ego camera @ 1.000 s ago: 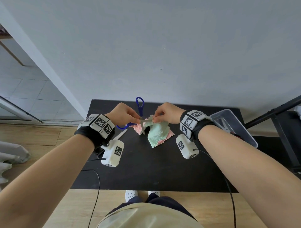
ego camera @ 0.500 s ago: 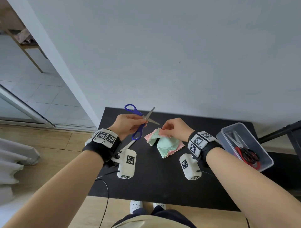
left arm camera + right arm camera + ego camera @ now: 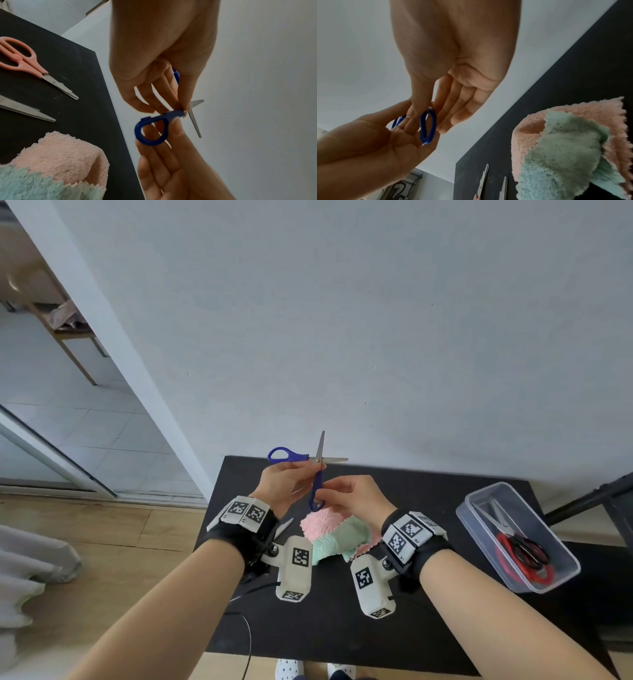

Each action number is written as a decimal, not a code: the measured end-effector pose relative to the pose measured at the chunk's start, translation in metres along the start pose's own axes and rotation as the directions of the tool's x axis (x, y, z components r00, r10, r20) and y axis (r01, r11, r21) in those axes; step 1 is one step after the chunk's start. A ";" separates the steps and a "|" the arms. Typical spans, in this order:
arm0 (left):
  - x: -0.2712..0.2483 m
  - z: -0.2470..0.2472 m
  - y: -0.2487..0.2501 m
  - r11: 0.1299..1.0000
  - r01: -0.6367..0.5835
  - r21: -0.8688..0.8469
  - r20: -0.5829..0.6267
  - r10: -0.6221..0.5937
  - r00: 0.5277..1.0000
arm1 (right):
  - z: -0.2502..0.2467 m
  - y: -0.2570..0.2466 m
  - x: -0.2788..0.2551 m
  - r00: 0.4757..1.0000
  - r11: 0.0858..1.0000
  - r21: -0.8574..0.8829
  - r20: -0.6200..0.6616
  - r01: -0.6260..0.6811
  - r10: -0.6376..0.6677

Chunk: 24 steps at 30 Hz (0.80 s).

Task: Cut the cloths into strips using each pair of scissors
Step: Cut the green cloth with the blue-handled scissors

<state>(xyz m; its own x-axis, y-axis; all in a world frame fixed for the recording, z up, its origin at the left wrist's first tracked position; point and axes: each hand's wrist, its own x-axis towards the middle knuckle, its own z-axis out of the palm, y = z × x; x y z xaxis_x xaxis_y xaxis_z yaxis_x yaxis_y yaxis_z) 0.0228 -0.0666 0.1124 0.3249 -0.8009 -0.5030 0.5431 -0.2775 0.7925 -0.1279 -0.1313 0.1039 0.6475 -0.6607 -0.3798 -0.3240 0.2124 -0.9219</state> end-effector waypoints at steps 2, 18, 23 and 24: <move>0.001 0.004 -0.001 1.000 0.000 0.007 0.000 0.000 1.000 | 0.001 -0.002 -0.001 1.000 0.999 0.046 -0.024 0.012 -0.011; 0.005 0.006 0.003 0.999 -0.031 -0.018 -0.003 0.030 1.000 | -0.030 -0.004 -0.012 0.992 0.999 0.039 -0.127 0.020 -0.015; 0.000 0.015 -0.004 0.996 0.006 0.087 0.161 -0.020 0.987 | -0.037 -0.009 -0.015 0.988 0.998 0.050 -0.149 0.034 -0.026; -0.001 0.018 -0.004 0.994 0.013 0.111 0.185 -0.034 0.982 | -0.039 -0.009 -0.015 0.987 0.998 0.046 -0.158 0.040 -0.033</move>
<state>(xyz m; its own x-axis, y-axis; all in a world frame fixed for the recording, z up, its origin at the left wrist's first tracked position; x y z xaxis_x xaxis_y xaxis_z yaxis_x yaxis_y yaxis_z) 0.0063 -0.0739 0.1163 0.1577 -0.8754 -0.4569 0.4576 -0.3452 0.8194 -0.1612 -0.1516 0.1211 0.5409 -0.7725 -0.3328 -0.2658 0.2184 -0.9390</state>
